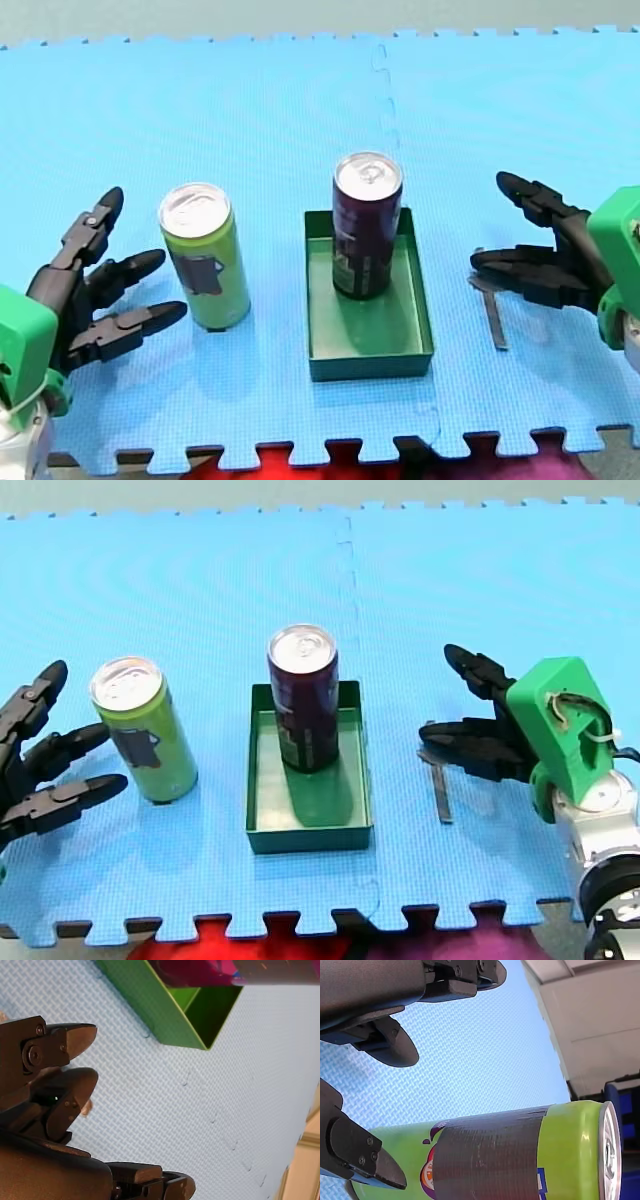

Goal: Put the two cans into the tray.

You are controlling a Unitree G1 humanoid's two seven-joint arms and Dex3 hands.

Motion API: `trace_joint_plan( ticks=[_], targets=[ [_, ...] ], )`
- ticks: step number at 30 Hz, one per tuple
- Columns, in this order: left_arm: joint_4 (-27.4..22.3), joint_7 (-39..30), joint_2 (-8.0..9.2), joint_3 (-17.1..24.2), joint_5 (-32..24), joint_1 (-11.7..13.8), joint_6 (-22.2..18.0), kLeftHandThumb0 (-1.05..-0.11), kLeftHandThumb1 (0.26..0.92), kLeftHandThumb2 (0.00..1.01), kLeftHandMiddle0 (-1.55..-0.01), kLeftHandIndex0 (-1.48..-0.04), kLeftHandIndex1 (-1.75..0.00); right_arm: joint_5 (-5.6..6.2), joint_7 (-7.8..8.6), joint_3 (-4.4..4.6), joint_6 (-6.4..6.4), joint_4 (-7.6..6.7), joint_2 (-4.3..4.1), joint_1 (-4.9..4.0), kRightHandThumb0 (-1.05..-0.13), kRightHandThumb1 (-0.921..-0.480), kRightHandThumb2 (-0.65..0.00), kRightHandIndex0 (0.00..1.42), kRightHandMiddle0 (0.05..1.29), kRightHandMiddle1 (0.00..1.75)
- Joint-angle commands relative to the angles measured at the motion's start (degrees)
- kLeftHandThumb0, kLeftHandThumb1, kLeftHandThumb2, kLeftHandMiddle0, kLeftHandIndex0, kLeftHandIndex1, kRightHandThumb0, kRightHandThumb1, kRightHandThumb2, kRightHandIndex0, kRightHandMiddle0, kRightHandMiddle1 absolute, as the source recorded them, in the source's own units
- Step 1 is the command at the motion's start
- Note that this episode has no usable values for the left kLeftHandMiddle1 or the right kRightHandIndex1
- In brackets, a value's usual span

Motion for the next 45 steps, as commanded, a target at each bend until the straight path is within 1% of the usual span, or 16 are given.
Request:
trace_joint_plan(
  ticks=[1,9,12,13,14,16,18,20,25,28,33,36,37,39,41,45],
  targets=[
    [0.23,0.23,0.05,-0.05,0.14,-0.32,-0.33,-1.048,0.679,0.02,-0.37,-0.07,0.0,-0.03,-0.04,0.08,0.18,-0.24,-0.27,-0.27,-1.048,-0.921,-0.137,0.8,0.16,0.0],
    [0.15,-0.15,0.18,0.04,-0.15,-0.38,0.01,-1.048,0.704,0.02,-0.37,-0.07,0.0,-0.37,-0.56,0.35,0.03,-0.26,-0.19,-0.21,-1.048,-0.921,-0.145,0.8,0.16,0.0],
    [0.09,-0.86,0.06,0.39,-0.78,-0.41,0.41,-1.048,0.711,0.02,-0.37,-0.06,0.0,-0.95,-3.27,0.59,-0.97,-0.34,-0.03,0.15,-1.048,-0.921,-0.149,0.79,0.15,0.0],
    [0.06,-1.12,0.02,0.53,-1.0,-0.42,0.54,-1.048,0.712,0.02,-0.37,-0.06,0.0,-1.28,-5.02,0.73,-1.62,-0.39,0.11,0.38,-1.048,-0.921,-0.15,0.79,0.15,0.0],
    [0.04,-1.48,-0.03,0.68,-1.26,-0.43,0.67,-1.048,0.714,0.02,-0.37,-0.06,0.0,-1.55,-7.16,0.76,-2.41,-0.45,0.38,0.67,-1.048,-0.921,-0.152,0.78,0.14,0.0],
    [0.05,-2.34,-0.13,0.99,-1.9,-0.48,0.94,-1.048,0.718,0.02,-0.38,-0.06,0.0,-1.72,-10.71,0.61,-3.6,-0.47,0.98,1.05,-1.048,-0.921,-0.157,0.76,0.13,0.0],
    [0.09,-3.26,-0.22,1.28,-2.55,-0.53,1.12,-1.048,0.72,0.02,-0.38,-0.06,0.0,-1.7,-12.56,0.5,-3.94,-0.32,1.4,1.12,-1.048,-0.921,-0.165,0.72,0.12,0.0],
    [0.09,-3.89,-0.26,1.46,-2.94,-0.53,1.19,-1.048,0.722,0.02,-0.38,-0.06,0.0,-1.84,-13.34,0.66,-4.0,-0.17,1.49,1.12,-1.048,-0.921,-0.171,0.71,0.12,0.0],
    [0.14,-4.96,-0.22,1.78,-3.35,-0.49,1.0,-1.048,0.724,0.01,-0.37,-0.06,0.0,-1.76,-13.03,0.69,-4.01,0.02,1.37,1.16,-1.048,-0.921,-0.185,0.71,0.11,0.0],
    [0.12,-5.39,-0.21,1.94,-3.59,-0.5,1.07,-1.048,0.724,0.01,-0.37,-0.06,0.0,-1.54,-12.43,0.54,-4.05,0.07,1.3,1.22,-1.048,-0.921,-0.191,0.72,0.11,0.0],
    [-0.04,-5.32,-0.06,1.79,-3.27,-0.39,0.91,-1.048,0.733,0.01,-0.37,-0.06,0.0,-0.56,-9.48,-0.11,-3.7,-0.04,1.21,1.11,-1.048,-0.921,-0.193,0.72,0.1,0.0],
    [-0.03,-4.69,0.14,1.26,-2.35,-0.18,0.03,-1.048,0.772,0.03,-0.37,-0.06,0.0,0.0,-8.22,-0.53,-3.31,-0.14,1.22,1.03,-1.048,-0.921,-0.19,0.71,0.1,0.0],
    [0.04,-4.07,0.28,0.95,-1.69,-0.09,-0.47,-1.048,0.808,0.04,-0.37,-0.06,0.0,0.18,-7.93,-0.68,-3.17,-0.15,1.24,1.01,-1.048,-0.921,-0.189,0.71,0.09,0.0],
    [0.18,-2.7,0.49,0.39,-0.42,0.03,-1.27,-1.048,0.856,0.06,-0.37,-0.06,0.0,0.42,-7.5,-0.92,-2.97,-0.17,1.25,1.0,-1.048,-0.921,-0.188,0.7,0.09,0.0],
    [0.28,-1.32,0.58,-0.11,0.63,0.18,-1.93,-1.048,0.89,0.06,-0.37,-0.06,0.0,0.55,-7.13,-1.03,-2.9,-0.17,1.22,1.0,-1.048,-0.921,-0.186,0.7,0.09,0.0],
    [0.46,1.21,0.48,-0.84,2.14,0.3,-2.81,-1.048,0.918,0.06,-0.37,-0.06,0.0,0.49,-6.82,-0.96,-2.86,-0.2,1.12,1.0,-1.048,-0.921,-0.183,0.69,0.09,0.0]
  ],
)
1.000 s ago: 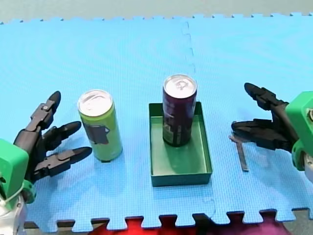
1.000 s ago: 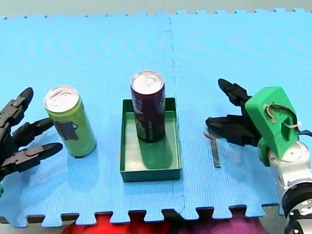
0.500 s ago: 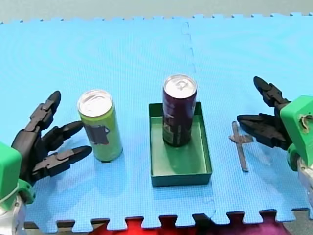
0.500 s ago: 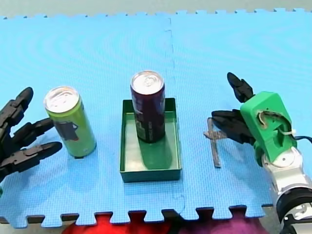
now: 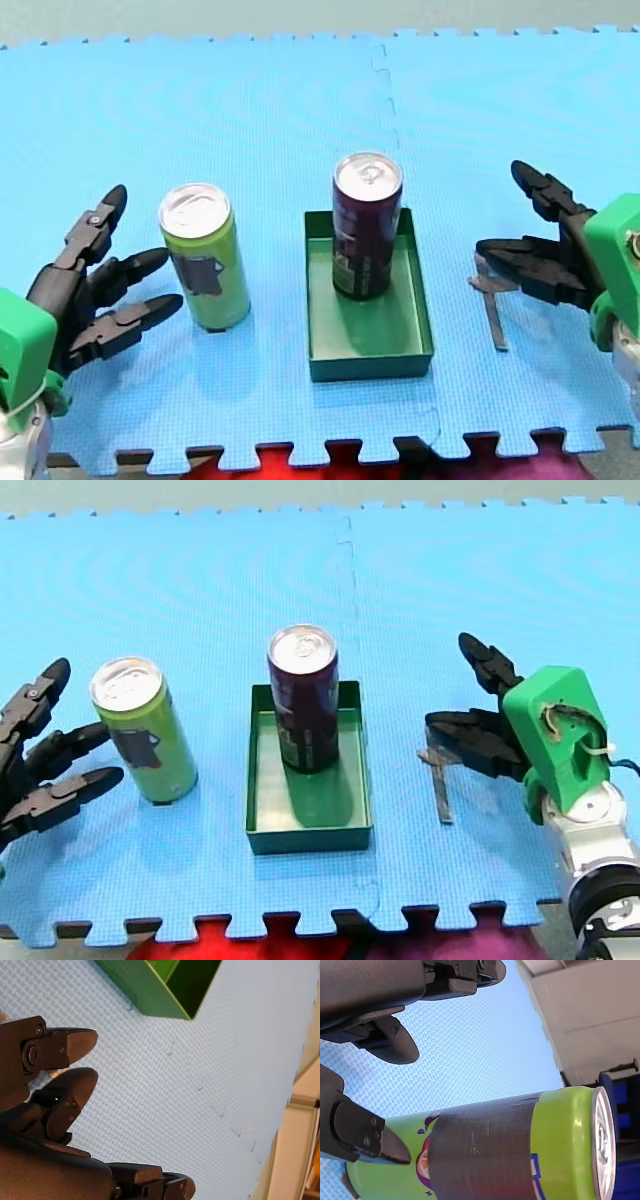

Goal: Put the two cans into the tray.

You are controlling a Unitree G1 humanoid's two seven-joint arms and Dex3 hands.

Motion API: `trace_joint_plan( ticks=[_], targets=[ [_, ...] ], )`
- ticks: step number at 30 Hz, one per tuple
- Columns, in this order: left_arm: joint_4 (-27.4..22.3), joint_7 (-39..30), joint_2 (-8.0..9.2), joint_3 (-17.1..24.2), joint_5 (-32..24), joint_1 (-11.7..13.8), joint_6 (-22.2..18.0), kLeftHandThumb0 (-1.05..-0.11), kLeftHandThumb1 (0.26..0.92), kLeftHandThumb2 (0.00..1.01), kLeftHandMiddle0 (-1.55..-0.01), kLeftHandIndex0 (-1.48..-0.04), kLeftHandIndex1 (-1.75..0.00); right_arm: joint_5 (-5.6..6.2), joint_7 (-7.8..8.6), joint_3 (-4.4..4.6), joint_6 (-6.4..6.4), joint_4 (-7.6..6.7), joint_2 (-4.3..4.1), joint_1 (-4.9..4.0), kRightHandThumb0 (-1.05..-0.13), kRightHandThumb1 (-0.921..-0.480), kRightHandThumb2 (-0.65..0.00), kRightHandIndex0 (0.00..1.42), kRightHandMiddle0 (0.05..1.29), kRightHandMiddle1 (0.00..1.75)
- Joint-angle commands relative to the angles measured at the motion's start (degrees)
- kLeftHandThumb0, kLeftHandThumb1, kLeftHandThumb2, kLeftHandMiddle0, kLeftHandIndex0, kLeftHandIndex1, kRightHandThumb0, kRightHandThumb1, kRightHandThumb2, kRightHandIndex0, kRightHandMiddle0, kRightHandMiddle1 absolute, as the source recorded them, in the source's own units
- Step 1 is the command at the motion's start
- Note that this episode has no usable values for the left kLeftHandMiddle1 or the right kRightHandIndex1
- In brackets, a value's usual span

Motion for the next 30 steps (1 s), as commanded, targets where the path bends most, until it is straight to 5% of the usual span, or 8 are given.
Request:
trace_joint_plan(
  ticks=[1,21,24,27,30],
  targets=[
    [0.21,1.41,0.15,-0.5,0.89,0.16,-0.76,-1.048,0.92,0.07,-0.37,-0.06,0.0,0.04,0.2,-0.05,0.2,-0.23,-0.45,-0.05,-1.048,-0.921,-0.182,0.68,0.09,0.0],
    [0.13,4.25,-1.0,-1.66,1.93,1.25,-1.64,-1.048,0.921,0.21,-0.26,-0.06,0.0,-0.45,0.46,0.37,0.18,-0.01,-0.9,0.17,-1.048,-0.921,-0.198,0.62,0.08,0.0],
    [0.36,-2.59,-0.33,-0.78,-0.86,1.0,0.46,-1.048,0.921,0.22,-0.26,-0.06,0.0,-0.41,0.64,0.29,0.3,0.07,-0.94,0.15,-1.048,-0.921,-0.201,0.61,0.08,0.0],
    [1.77,-19.46,0.02,4.13,-9.99,-0.69,8.74,-1.048,0.921,0.44,-0.27,-0.06,0.0,-0.31,1.04,0.19,0.4,0.14,-1.03,0.13,-1.048,-0.921,-0.203,0.61,0.08,0.0],
    [2.56,-21.79,0.26,5.21,-11.38,-1.12,10.88,-1.048,0.921,0.55,-0.28,-0.07,0.0,-0.24,1.27,0.13,0.49,0.16,-1.08,0.06,-1.048,-0.921,-0.206,0.6,0.08,0.0]
  ],
)
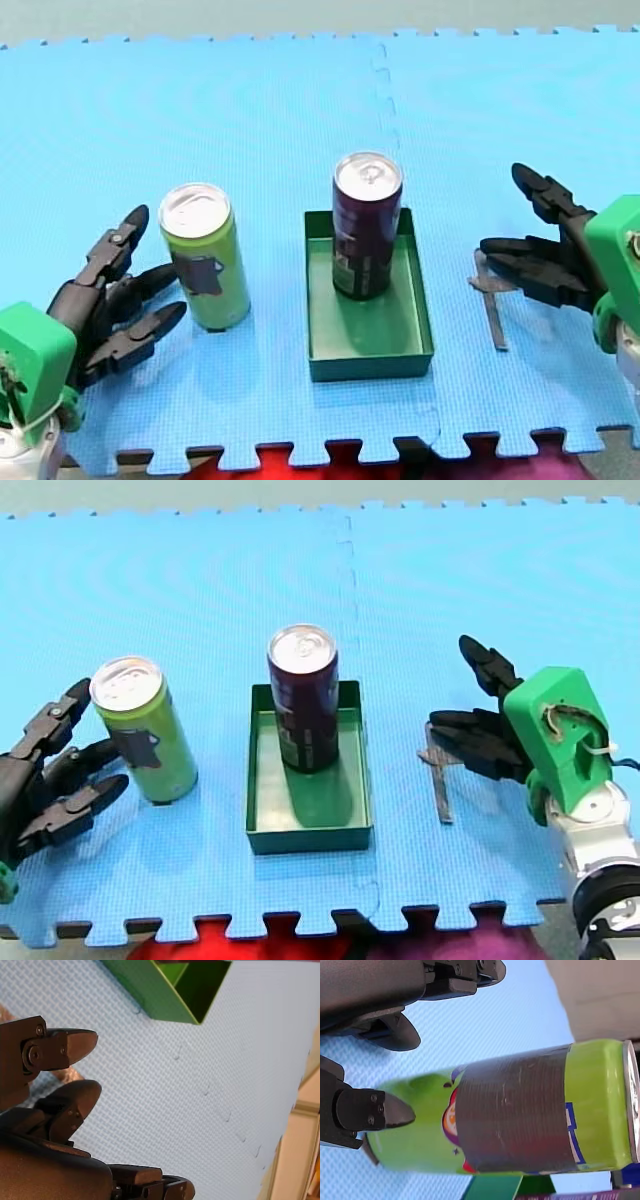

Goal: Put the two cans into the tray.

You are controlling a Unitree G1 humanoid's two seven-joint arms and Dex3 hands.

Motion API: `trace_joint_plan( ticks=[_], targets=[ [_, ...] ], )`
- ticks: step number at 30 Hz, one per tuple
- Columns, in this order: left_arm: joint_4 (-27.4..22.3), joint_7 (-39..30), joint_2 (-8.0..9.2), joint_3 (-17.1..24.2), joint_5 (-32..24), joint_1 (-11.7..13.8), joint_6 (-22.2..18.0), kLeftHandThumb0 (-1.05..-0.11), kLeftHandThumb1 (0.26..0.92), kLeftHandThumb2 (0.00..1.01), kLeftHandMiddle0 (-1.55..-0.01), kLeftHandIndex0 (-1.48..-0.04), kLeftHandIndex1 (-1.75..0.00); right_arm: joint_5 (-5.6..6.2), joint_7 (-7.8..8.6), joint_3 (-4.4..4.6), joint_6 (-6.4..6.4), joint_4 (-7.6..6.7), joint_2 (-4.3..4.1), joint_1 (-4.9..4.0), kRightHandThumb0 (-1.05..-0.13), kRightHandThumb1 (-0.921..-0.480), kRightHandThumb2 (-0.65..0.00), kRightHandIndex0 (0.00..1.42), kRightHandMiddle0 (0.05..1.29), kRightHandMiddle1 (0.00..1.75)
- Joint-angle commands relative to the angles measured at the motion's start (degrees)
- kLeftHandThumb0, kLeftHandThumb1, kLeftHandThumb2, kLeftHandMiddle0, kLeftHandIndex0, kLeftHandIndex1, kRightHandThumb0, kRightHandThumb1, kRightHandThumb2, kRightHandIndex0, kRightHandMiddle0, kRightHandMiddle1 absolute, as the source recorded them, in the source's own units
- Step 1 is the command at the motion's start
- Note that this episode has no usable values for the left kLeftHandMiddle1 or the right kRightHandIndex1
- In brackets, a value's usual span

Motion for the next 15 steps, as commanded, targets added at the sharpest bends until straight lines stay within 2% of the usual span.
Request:
trace_joint_plan(
  ticks=[1,4,6,8,9,15],
  targets=[
    [1.81,-11.59,1.41,4.61,-7.19,-1.79,6.46,-1.048,0.921,0.57,-0.28,-0.07,0.0,0.24,0.51,-0.32,0.35,-0.04,-0.76,0.0,-1.048,-0.921,-0.206,0.6,0.08,0.0],
    [1.39,-11.63,1.62,4.32,-6.63,-1.36,4.34,-1.048,0.921,0.59,-0.28,-0.07,0.0,0.3,0.64,-0.39,0.49,-0.05,-0.79,-0.07,-1.048,-0.921,-0.207,0.59,0.08,0.0],
    [1.44,-11.98,1.98,4.06,-5.94,-1.07,1.84,-1.048,0.921,0.53,-0.29,-0.08,-0.01,0.37,0.73,-0.48,0.66,-0.06,-0.75,-0.13,-1.048,-0.921,-0.207,0.59,0.08,0.0],
    [1.84,-11.99,2.35,3.99,-5.31,-1.07,0.55,-1.048,0.921,0.39,-0.29,-0.08,0.0,0.5,0.93,-0.62,0.87,-0.08,-0.72,-0.19,-1.048,-0.921,-0.206,0.59,0.08,0.0],
    [2.08,-11.61,2.48,3.93,-4.97,-1.12,0.27,-1.048,0.921,0.36,-0.29,-0.08,0.0,0.55,1.01,-0.68,0.96,-0.09,-0.72,-0.22,-1.048,-0.921,-0.206,0.59,0.08,0.0],
    [2.15,-8.77,2.68,3.18,-2.72,-0.74,-1.37,-1.048,0.921,0.32,-0.3,-0.08,0.0,0.78,1.34,-0.9,1.2,-0.11,-0.7,-0.33,-1.048,-0.921,-0.202,0.59,0.08,0.0]
  ],
)
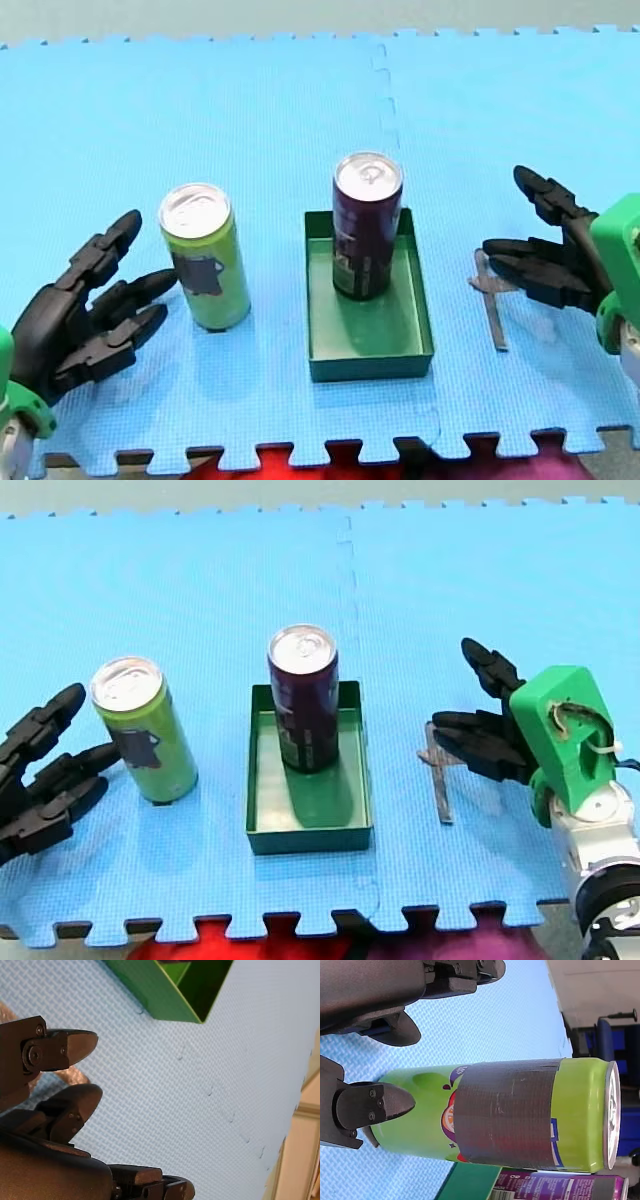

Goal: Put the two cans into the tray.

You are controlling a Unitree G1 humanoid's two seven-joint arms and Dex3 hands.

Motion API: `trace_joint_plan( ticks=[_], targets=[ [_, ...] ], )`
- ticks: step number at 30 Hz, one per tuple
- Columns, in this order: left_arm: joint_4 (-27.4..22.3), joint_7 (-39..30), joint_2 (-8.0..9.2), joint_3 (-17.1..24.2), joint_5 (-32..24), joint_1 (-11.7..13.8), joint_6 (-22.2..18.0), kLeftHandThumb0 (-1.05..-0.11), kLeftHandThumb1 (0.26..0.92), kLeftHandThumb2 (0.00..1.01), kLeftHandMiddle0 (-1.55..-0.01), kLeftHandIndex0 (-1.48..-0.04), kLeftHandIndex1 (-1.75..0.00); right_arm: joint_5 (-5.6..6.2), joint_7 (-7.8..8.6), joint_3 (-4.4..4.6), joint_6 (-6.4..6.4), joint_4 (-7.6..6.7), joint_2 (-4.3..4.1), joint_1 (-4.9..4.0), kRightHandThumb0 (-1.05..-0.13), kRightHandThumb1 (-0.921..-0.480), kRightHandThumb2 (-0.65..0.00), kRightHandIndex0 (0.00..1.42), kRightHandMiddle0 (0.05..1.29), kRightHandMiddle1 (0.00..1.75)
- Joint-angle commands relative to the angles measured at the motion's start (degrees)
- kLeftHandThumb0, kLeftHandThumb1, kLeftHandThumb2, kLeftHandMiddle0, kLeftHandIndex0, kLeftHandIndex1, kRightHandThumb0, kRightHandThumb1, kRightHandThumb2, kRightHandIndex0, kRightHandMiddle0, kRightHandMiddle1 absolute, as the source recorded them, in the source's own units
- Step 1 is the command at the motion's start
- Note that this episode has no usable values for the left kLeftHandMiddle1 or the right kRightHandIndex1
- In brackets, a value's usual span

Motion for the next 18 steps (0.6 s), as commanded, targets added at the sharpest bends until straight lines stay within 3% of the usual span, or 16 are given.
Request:
trace_joint_plan(
  ticks=[1,4,6,8,11,16,18],
  targets=[
    [-0.38,0.6,0.43,-0.26,0.57,0.27,-0.69,-1.048,0.921,0.32,-0.29,-0.08,0.0,0.17,0.12,-0.2,0.14,-0.15,-0.27,-0.21,-1.048,-0.921,-0.201,0.59,0.08,0.0],
    [-1.34,0.41,0.15,0.04,-0.03,0.39,0.19,-1.048,0.877,0.12,-0.28,-0.08,0.0,0.19,0.12,-0.22,0.19,-0.17,-0.22,-0.23,-1.048,-0.921,-0.199,0.59,0.08,0.0],
    [-1.61,-0.48,-0.04,0.8,-1.34,-0.01,2.57,-1.047,0.774,0.02,-0.26,-0.08,0.0,0.24,0.17,-0.25,0.27,-0.18,-0.23,-0.25,-1.048,-0.921,-0.197,0.59,0.08,0.0],
    [-2.04,-1.15,-0.01,1.32,-2.39,-0.2,4.77,-1.018,0.712,0.0,-0.25,-0.09,0.0,0.29,0.27,-0.27,0.36,-0.22,-0.27,-0.29,-1.048,-0.921,-0.195,0.59,0.08,0.0],
    [-2.83,-1.1,-0.05,1.6,-2.81,0.0,5.88,-0.998,0.683,0.0,-0.25,-0.09,0.0,0.37,0.5,-0.31,0.51,-0.29,-0.33,-0.3,-1.048,-0.921,-0.193,0.59,0.08,0.0],
    [-3.15,0.87,-0.55,1.96,-2.81,0.26,5.11,-0.988,0.663,0.0,-0.26,-0.1,0.0,0.69,0.91,-0.59,0.84,-0.3,-0.29,-0.31,-1.048,-0.921,-0.189,0.59,0.08,0.0],
    [-3.11,2.14,-0.61,1.71,-2.16,0.45,4.1,-1.025,0.693,0.01,-0.27,-0.1,0.0,0.77,1.01,-0.68,0.88,-0.29,-0.26,-0.31,-1.048,-0.921,-0.188,0.59,0.08,0.0]
  ],
)
